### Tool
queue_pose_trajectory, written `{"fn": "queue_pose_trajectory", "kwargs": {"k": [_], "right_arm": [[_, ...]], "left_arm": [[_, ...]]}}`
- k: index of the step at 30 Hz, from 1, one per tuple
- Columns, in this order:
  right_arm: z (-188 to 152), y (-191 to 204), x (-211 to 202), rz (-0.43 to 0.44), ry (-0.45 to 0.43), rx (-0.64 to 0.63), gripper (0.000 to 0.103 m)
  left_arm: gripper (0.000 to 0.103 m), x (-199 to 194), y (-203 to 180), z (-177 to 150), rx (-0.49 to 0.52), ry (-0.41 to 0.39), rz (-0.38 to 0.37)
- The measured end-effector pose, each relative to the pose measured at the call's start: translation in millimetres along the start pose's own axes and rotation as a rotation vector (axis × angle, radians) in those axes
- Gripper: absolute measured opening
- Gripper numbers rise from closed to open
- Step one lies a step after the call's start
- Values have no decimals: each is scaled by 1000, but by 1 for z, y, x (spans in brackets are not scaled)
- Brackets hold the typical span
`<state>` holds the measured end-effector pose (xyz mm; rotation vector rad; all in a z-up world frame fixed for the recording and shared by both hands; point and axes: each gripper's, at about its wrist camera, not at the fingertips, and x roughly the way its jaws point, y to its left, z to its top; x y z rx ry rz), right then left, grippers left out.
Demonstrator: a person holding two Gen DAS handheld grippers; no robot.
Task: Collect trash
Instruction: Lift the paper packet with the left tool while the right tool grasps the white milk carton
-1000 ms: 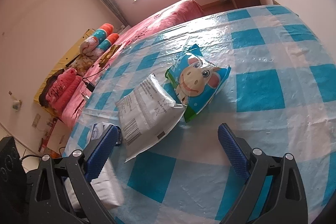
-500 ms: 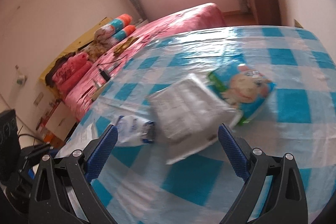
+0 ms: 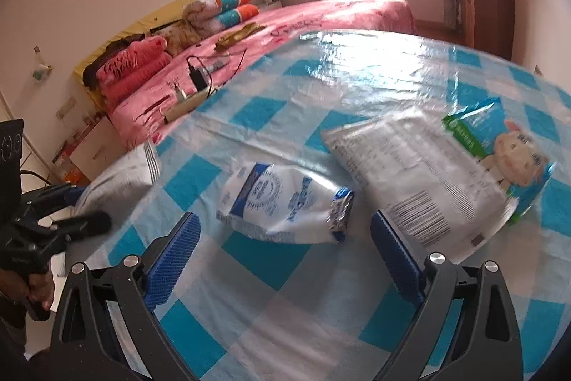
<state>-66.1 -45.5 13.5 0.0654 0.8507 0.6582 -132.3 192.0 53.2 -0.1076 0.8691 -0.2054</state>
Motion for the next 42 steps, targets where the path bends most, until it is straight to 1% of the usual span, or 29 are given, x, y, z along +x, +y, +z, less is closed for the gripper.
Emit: {"fn": "queue_pose_trajectory", "kwargs": {"k": [4, 10, 13, 15, 17, 21, 26, 31, 34, 36, 39, 42], "right_arm": [[-5, 13, 8, 25, 35, -34, 95], [-11, 39, 8, 131, 63, -93, 95], [-9, 45, 2, 173, 49, -90, 95], [-5, 46, -1, 141, 28, -97, 95], [1, 45, 0, 71, 18, -115, 95], [9, 42, 16, -26, 47, -175, 95], [12, 46, 46, -59, 98, -223, 95], [15, 51, 57, -83, 116, -246, 95], [16, 54, 61, -107, 126, -261, 83], [15, 57, 64, -123, 128, -277, 82], [14, 59, 64, -140, 125, -290, 76], [13, 62, 64, -140, 123, -290, 70]], "left_arm": [[67, 1, 10, -2, -21, -4, 0], [67, -1, 23, -5, -51, -20, -4], [67, -4, 30, -7, -64, -30, -3], [67, -7, 35, -9, -73, -36, 0], [67, -9, 38, -11, -79, -40, 3], [67, -12, 43, -14, -85, -43, 7], [67, -16, 46, -18, -86, -52, 15], [67, -16, 51, -22, -89, -50, 11], [67, -15, 52, -23, -87, -52, 7], [67, -14, 53, -24, -86, -53, 7], [67, -14, 53, -24, -93, -52, -1], [67, -12, 57, -25, -100, -52, -5]]}}
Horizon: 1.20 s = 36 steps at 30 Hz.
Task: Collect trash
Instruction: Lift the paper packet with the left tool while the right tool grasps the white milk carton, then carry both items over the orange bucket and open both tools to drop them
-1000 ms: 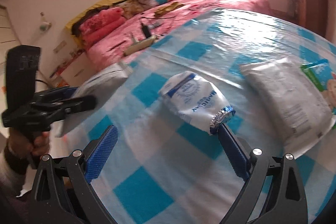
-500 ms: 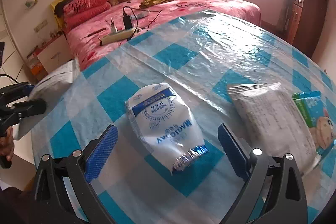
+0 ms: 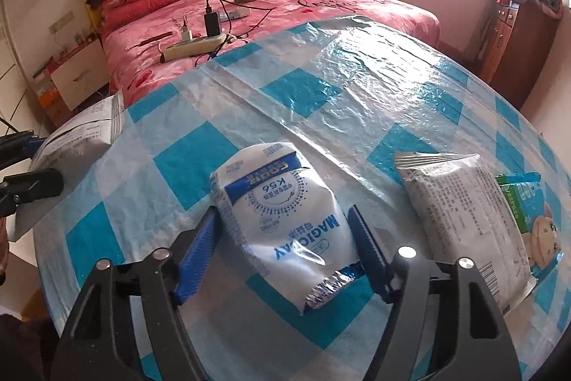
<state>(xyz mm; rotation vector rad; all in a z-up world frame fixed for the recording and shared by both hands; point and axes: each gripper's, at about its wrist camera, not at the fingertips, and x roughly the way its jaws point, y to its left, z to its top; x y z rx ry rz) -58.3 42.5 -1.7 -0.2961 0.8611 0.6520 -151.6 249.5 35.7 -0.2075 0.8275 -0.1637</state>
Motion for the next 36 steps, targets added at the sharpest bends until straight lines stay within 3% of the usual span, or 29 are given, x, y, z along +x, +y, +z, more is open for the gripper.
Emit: {"fn": "queue_pose_trajectory", "kwargs": {"k": [4, 24, 36], "right_arm": [[-1, 4, -2, -9, -7, 13, 60], [3, 24, -21, -24, -44, 75, 59], [39, 82, -29, 112, -71, 7, 59]], "left_arm": [[67, 1, 4, -3, -3, 1, -5], [67, -25, 42, -9, -64, -62, 48], [67, -57, 91, -22, -139, -97, 163]]}}
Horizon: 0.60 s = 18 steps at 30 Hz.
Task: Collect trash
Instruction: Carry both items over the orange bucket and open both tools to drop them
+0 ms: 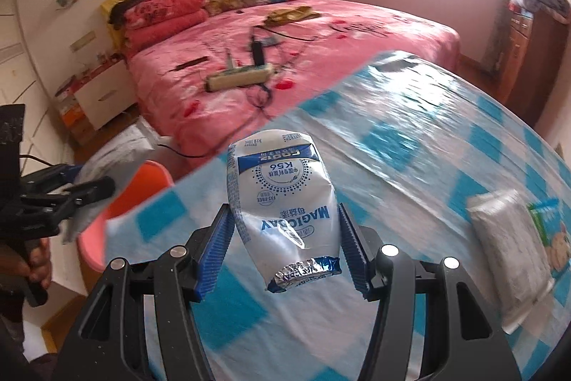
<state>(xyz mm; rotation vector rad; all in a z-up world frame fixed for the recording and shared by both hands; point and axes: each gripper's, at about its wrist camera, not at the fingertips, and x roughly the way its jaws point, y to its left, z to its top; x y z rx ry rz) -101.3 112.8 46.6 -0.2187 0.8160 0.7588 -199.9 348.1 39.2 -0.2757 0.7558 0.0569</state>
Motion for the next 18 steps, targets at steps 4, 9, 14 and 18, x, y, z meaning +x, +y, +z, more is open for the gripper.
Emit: {"fn": "queue_pose_trajectory", "kwargs": {"k": [4, 9, 14, 18], "right_arm": [[11, 31, 6, 70, 3, -41, 59], [18, 78, 18, 146, 25, -118, 59], [22, 130, 31, 216, 41, -214, 59], [22, 166, 46, 251, 49, -271, 62]], "left_arm": [[67, -4, 25, -5, -39, 3, 53], [67, -4, 56, -12, -93, 14, 119], [68, -1, 82, -20, -143, 32, 177], [70, 2, 104, -27, -194, 47, 226]]}}
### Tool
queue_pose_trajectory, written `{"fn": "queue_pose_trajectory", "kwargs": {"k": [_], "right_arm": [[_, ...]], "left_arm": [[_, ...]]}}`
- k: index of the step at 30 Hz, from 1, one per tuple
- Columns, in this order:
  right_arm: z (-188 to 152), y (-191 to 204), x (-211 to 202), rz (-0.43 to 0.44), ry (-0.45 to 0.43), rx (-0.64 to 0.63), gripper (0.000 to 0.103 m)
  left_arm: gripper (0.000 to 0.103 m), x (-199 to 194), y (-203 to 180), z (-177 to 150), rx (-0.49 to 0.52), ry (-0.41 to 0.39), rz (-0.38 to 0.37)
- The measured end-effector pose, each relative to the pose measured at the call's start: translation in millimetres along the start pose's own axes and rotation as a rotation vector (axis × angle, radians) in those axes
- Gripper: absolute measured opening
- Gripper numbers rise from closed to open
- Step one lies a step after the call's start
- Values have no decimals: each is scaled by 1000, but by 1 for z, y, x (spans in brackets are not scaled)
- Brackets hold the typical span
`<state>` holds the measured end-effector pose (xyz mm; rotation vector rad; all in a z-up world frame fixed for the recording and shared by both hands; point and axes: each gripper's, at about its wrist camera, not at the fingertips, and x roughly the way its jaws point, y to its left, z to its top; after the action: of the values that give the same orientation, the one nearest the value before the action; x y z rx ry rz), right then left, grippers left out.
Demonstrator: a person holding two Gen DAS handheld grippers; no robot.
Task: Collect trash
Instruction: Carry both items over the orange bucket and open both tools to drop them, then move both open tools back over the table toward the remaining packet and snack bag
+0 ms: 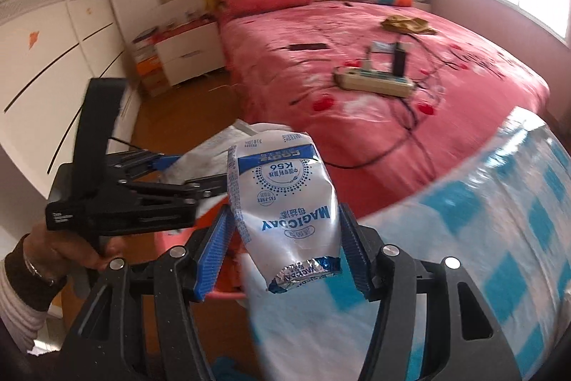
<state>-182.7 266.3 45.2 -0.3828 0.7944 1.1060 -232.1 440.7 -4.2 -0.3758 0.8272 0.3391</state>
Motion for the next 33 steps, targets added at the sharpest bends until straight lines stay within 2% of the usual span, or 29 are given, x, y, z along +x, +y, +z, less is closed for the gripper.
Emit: {"fn": "queue_pose_trajectory", "kwargs": {"k": [2, 5, 6, 9, 14, 24, 30, 33], "right_arm": [[-2, 8, 15, 39, 28, -1, 79], [-9, 5, 15, 52, 15, 31, 87], [-11, 0, 12, 57, 5, 58, 88], [-13, -16, -2, 48, -32, 113, 89], [-24, -44, -35, -36, -114, 188, 93], [-59, -82, -66, -128, -151, 289, 94], [-77, -92, -80, -157, -168, 315, 94], [-84, -92, -89, -179, -180, 313, 94]], "left_arm": [[75, 4, 11, -1, -21, 14, 46], [79, 5, 19, -3, -42, 18, 79], [84, 5, 21, -3, -48, 15, 90], [84, 3, 25, -3, -67, 10, 108], [85, 1, 20, -1, -68, 11, 98], [86, -9, -14, 2, -24, 5, 33], [86, -12, -39, 5, -5, 18, -21], [86, -17, -54, 8, 26, 8, -16]]}}
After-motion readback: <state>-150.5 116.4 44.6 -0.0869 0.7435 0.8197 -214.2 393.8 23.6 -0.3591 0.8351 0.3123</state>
